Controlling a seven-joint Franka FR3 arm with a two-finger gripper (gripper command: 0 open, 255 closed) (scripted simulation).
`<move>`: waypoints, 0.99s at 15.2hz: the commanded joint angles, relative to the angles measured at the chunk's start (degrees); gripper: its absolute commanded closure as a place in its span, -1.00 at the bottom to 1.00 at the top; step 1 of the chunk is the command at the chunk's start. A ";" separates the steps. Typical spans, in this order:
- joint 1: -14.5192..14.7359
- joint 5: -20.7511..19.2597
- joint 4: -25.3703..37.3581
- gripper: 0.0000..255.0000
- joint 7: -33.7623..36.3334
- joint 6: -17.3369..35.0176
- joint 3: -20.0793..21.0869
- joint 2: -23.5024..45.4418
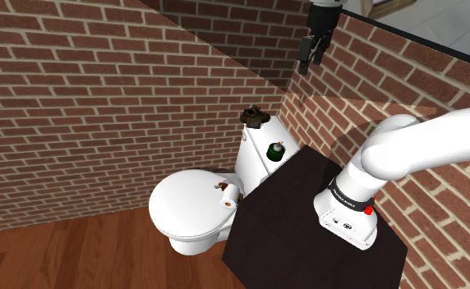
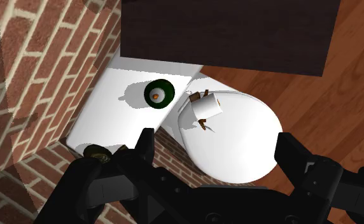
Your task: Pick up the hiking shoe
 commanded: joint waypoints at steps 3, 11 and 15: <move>-0.52 -1.13 -1.51 -1.00 -1.50 3.56 -1.46 1.89; -2.66 -4.94 -4.36 -1.00 -7.10 17.92 -7.13 12.66; -3.58 -6.13 -3.79 -1.00 -9.81 24.83 -9.77 19.72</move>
